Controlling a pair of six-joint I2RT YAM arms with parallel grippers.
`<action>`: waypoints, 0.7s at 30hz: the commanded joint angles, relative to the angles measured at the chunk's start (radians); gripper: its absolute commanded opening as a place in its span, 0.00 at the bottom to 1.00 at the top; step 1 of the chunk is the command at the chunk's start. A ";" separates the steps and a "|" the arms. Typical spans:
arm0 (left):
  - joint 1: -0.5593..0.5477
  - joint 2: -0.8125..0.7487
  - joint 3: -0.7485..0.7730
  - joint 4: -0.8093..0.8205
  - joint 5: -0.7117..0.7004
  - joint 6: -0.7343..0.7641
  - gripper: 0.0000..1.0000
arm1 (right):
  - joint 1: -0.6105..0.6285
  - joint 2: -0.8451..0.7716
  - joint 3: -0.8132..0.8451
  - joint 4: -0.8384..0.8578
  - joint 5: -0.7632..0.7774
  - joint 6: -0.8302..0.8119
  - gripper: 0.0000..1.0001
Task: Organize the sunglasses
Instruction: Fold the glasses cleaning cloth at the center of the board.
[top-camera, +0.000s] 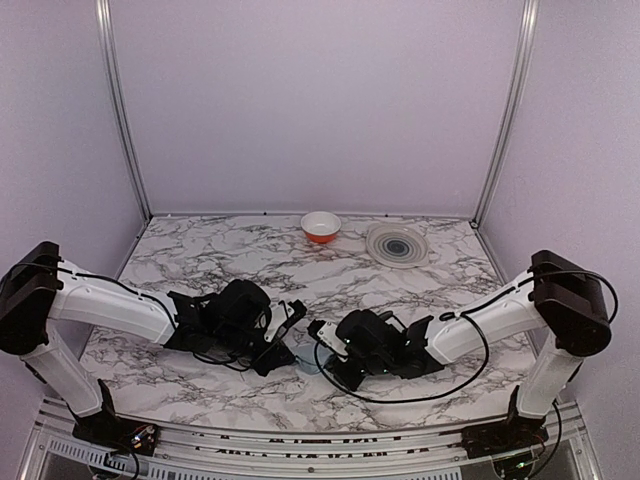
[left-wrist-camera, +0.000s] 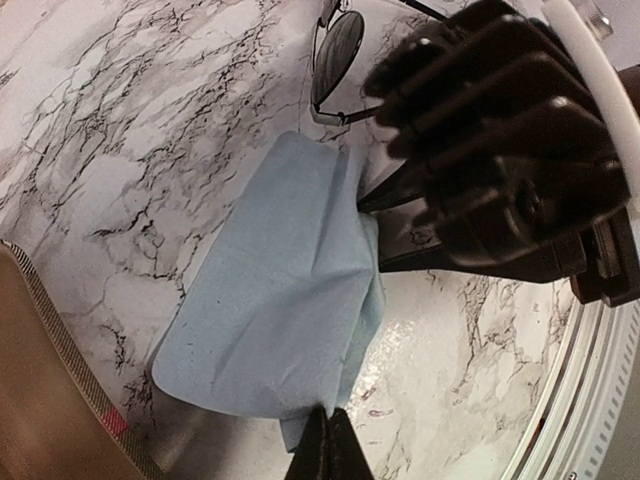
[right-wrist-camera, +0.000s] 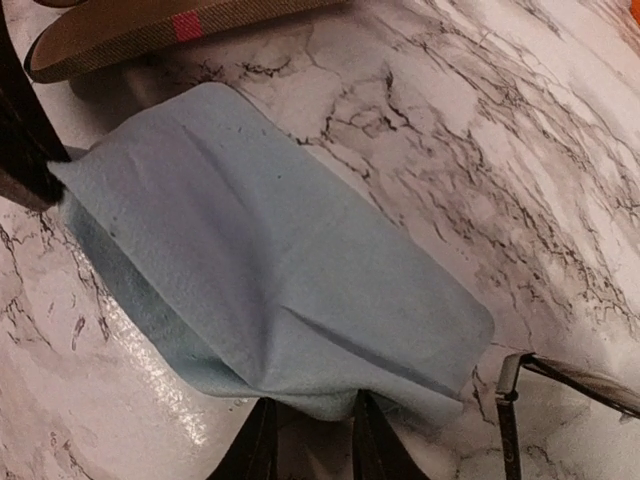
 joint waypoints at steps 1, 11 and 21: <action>0.006 0.011 -0.001 0.011 0.012 0.011 0.00 | 0.006 0.059 0.011 -0.103 0.063 -0.001 0.22; 0.006 0.010 -0.001 0.005 0.009 0.008 0.00 | 0.006 0.070 0.018 -0.114 0.035 -0.017 0.00; 0.006 -0.038 -0.005 -0.075 -0.053 0.030 0.19 | 0.006 -0.106 -0.034 -0.153 -0.018 0.004 0.00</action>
